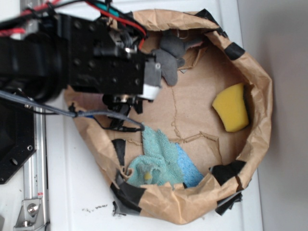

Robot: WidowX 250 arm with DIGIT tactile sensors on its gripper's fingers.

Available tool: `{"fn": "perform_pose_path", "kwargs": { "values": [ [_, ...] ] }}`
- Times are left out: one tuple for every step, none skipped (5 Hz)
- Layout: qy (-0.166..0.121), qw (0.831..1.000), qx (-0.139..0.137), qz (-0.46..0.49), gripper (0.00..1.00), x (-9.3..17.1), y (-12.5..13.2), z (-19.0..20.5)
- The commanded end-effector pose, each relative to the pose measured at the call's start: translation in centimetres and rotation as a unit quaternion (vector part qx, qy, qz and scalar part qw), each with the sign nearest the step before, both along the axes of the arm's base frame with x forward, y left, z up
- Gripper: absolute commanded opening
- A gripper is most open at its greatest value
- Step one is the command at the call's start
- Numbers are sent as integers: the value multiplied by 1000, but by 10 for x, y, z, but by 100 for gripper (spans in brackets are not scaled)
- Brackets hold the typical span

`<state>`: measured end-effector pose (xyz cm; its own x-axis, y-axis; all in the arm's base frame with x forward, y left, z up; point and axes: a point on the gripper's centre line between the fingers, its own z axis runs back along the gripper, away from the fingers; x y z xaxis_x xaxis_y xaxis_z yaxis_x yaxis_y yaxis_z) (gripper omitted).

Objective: Grab the white paper.

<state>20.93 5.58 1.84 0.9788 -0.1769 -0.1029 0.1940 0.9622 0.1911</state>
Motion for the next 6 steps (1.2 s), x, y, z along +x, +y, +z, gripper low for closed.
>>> {"fn": "perform_pose_path", "kwargs": {
  "values": [
    [-25, 998, 26, 51, 0, 0, 28, -10],
    [-48, 998, 8, 49, 0, 16, 9, 23],
    [-70, 996, -27, 49, 0, 35, -15, 67],
    [-90, 993, -66, 44, 0, 49, -35, 109],
    [-90, 992, -76, 48, 0, 53, -40, 117],
    [-100, 990, -82, 55, 0, 54, -44, 114]
  ]
}}
